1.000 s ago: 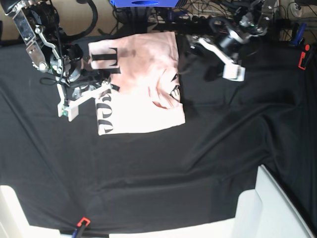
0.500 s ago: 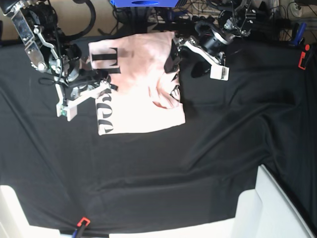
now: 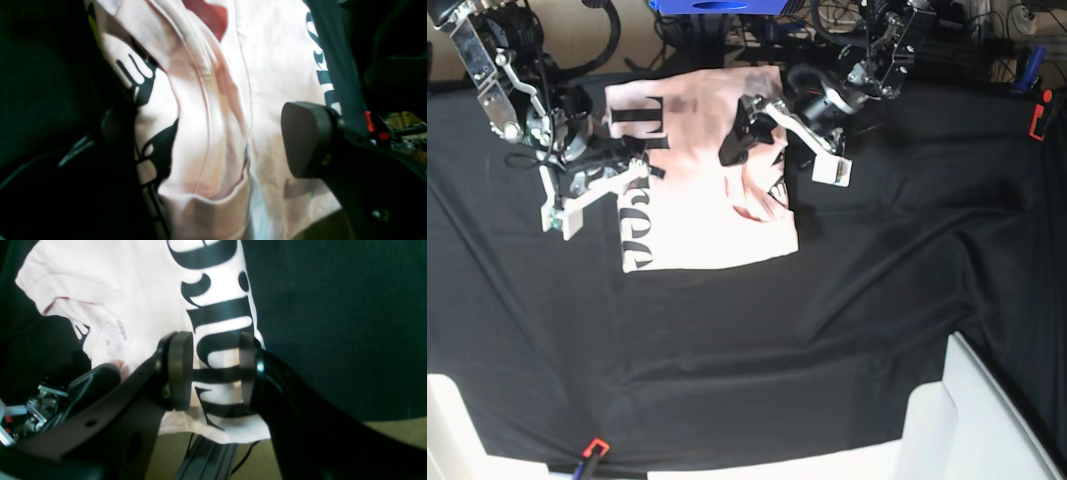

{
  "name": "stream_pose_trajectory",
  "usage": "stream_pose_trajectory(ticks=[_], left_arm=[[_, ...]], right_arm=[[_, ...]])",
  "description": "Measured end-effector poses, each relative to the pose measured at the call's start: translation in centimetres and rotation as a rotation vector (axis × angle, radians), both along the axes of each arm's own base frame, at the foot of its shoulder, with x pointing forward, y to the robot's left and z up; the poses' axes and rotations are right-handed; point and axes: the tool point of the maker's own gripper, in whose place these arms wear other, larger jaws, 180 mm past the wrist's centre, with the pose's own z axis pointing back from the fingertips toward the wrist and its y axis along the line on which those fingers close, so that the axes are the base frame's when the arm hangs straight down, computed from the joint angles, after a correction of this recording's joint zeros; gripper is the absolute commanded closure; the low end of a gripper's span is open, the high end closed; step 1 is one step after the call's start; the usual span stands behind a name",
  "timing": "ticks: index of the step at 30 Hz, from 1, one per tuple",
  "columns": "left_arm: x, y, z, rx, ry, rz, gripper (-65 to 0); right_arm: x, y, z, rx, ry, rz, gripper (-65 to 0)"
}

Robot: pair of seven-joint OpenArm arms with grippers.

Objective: Fold the T-shirt properly
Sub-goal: 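Lower the left gripper and grasp the folded shirt's corner, then drag the folded shirt with the left gripper toward the cloth's middle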

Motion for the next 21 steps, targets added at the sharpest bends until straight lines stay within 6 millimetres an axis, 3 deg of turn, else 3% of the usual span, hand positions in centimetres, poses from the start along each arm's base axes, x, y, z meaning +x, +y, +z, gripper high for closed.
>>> stream_pose_trajectory(ticks=[2,3,5,7,10,13,16,21], left_arm=[[0.0,0.0,-0.1,0.001,0.002,0.000,-65.0],[0.0,0.0,-0.1,0.000,0.000,0.001,-62.0],[0.3,-0.2,-0.1,0.002,0.003,-0.002,-46.4],[0.5,-0.3,-0.7,0.012,0.025,0.005,-25.0],[-0.2,-0.2,-1.8,0.015,0.060,0.007,-1.3],[0.3,0.5,-2.2,0.039,0.070,0.018,0.0],[1.2,2.5,-2.1,0.130,0.069,0.045,0.0],[3.8,9.7,-0.5,0.354,0.059,0.021,0.0]], right_arm=[[-0.1,0.0,-0.1,0.001,0.004,0.000,-21.2],[-0.1,0.0,-0.1,0.001,0.003,0.000,-21.2],[-0.1,0.0,-0.1,0.000,0.002,0.000,-21.2],[-0.1,0.1,-0.1,0.002,0.003,0.000,-21.2],[-0.1,0.3,0.0,0.008,0.002,-0.002,-21.2],[-0.1,0.3,0.0,0.009,0.003,-0.002,-21.2],[-0.1,0.2,0.0,0.007,0.003,-0.001,-21.2],[0.0,0.1,0.0,0.003,0.001,0.000,-21.2]])
